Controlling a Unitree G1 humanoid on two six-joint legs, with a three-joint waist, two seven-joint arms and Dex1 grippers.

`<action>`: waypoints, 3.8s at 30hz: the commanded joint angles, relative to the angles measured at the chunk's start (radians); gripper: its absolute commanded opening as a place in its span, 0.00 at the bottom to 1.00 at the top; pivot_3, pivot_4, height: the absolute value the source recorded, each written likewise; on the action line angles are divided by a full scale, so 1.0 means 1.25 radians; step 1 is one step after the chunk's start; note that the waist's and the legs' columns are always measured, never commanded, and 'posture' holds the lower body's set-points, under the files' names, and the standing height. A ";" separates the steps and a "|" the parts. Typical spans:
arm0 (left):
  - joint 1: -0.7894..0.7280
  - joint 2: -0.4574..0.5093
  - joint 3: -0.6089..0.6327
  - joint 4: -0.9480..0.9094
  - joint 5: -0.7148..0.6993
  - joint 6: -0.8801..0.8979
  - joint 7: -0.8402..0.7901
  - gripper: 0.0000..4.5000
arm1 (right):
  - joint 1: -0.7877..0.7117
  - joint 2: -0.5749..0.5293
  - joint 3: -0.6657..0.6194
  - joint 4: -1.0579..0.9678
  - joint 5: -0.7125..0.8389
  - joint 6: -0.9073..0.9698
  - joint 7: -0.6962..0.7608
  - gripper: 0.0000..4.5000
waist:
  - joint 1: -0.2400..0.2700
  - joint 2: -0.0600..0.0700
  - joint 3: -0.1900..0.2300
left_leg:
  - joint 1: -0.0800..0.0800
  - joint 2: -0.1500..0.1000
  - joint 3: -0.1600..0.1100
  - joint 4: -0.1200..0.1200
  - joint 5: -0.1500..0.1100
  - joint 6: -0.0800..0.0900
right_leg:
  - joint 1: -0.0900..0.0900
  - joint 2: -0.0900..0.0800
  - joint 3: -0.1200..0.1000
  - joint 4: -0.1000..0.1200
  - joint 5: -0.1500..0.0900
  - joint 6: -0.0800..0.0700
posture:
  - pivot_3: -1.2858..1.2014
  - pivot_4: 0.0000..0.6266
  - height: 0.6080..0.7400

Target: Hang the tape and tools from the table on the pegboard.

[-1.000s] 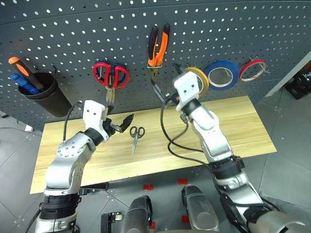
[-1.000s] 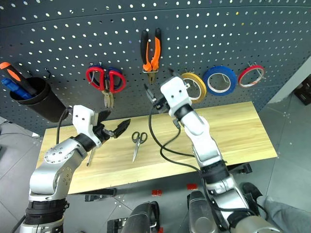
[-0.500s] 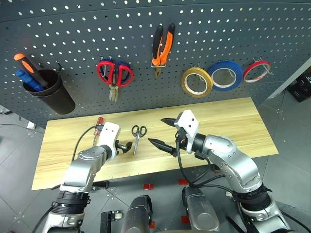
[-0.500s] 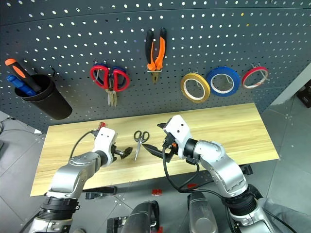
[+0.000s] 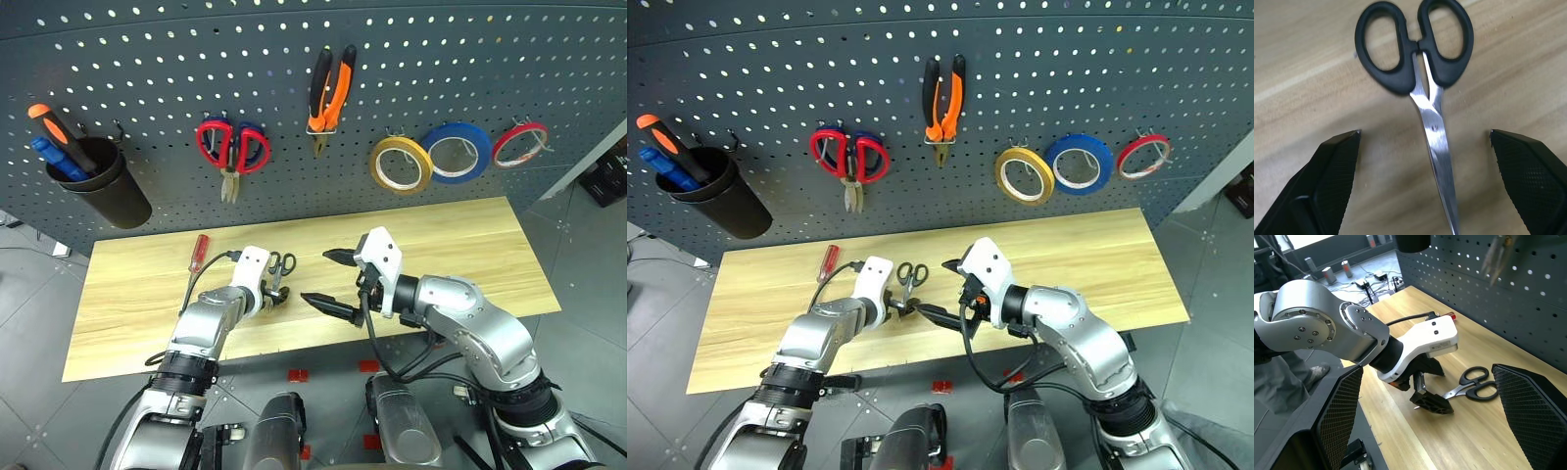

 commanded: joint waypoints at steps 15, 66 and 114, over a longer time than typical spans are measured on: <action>0.057 0.063 -0.084 -0.057 0.097 -0.102 -0.082 0.04 | -0.048 0.057 -0.153 -0.029 0.173 0.156 -0.086 1.00 | -0.002 0.000 0.000 | 0.000 0.000 0.000 0.000 0.000 0.000 | 0.001 -0.001 0.000 -0.001 0.000 0.000 | 0.42 0.51 1.00; 0.228 0.007 0.181 -0.599 0.155 -0.445 0.069 0.04 | -0.185 0.054 -0.028 0.036 0.032 -0.107 -0.022 1.00 | 0.019 -0.001 -0.001 | -0.002 0.000 0.000 0.000 0.002 -0.003 | -0.001 0.000 -0.001 -0.001 0.000 0.000 | 0.44 0.40 1.00; 0.239 0.048 0.325 -0.336 0.019 -0.042 0.042 0.99 | -0.145 0.070 0.122 0.017 -0.015 0.061 -0.078 1.00 | 0.020 -0.002 0.000 | -0.001 0.001 0.000 0.000 0.000 0.000 | -0.002 0.001 -0.001 0.001 0.000 0.000 | 0.46 0.51 1.00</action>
